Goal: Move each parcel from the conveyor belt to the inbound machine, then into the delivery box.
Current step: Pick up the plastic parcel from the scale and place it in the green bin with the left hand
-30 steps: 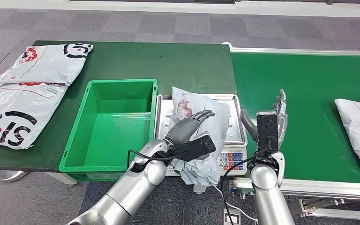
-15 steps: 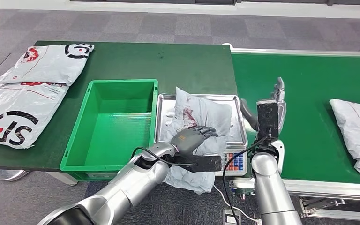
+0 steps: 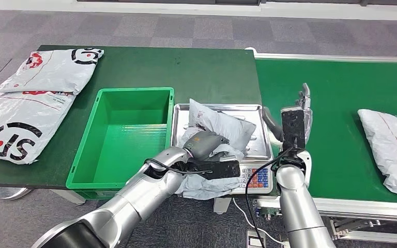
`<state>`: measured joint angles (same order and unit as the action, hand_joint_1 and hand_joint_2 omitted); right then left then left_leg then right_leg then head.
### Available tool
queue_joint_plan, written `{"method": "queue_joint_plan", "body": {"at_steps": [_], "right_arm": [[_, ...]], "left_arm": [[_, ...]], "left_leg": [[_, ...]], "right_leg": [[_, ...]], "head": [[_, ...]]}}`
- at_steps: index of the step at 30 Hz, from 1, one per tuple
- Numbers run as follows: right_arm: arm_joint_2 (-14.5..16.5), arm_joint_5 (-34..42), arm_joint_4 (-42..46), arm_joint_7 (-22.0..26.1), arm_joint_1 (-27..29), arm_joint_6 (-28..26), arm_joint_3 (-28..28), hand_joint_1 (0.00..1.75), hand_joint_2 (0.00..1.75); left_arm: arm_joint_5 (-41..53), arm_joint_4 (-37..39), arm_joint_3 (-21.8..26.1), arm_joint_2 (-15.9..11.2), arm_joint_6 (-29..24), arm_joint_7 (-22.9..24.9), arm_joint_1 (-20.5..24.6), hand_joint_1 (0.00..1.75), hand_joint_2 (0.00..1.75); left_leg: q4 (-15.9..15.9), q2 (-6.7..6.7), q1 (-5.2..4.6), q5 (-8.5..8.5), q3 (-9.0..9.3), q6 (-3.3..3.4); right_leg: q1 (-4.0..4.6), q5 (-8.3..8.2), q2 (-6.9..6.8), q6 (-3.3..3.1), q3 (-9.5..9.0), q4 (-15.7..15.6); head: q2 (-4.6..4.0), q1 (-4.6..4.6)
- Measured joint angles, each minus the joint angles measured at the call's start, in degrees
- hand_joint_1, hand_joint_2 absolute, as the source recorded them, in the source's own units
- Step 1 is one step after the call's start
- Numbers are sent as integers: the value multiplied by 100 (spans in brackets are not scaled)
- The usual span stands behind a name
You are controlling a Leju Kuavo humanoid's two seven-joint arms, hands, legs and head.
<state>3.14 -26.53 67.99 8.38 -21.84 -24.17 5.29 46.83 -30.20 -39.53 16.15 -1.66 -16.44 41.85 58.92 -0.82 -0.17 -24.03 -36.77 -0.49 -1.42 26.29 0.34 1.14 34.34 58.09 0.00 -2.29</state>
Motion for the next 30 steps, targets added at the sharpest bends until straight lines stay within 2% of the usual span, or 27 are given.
{"method": "queue_joint_plan", "body": {"at_steps": [11,20,25,30], "right_arm": [[-94,-219,672,-136,710,-99,-7,0,175],[-117,-360,967,-131,958,-92,-45,0,175],[-122,-473,1022,-178,991,17,-63,0,175],[-122,-579,1022,-211,991,52,-70,0,175]], "left_arm": [[-1,-1650,3,-51,-28,263,68,175,175],[184,-2257,3,-135,-332,418,92,175,175],[664,-2551,77,-318,-686,775,86,175,175],[1065,-2613,359,-480,-851,831,-52,175,175]], "left_leg": [[1,-11,-1,-8,-23,1],[1,-7,0,-6,-23,0],[0,-4,0,-6,-23,0],[0,-5,0,-6,-23,0]], "right_leg": [[-2,3,-4,1,20,-1],[-1,3,-2,0,21,0],[-1,3,1,0,21,0],[0,3,0,0,21,0]], "head": [[0,0],[0,0],[0,0],[0,0]]}}
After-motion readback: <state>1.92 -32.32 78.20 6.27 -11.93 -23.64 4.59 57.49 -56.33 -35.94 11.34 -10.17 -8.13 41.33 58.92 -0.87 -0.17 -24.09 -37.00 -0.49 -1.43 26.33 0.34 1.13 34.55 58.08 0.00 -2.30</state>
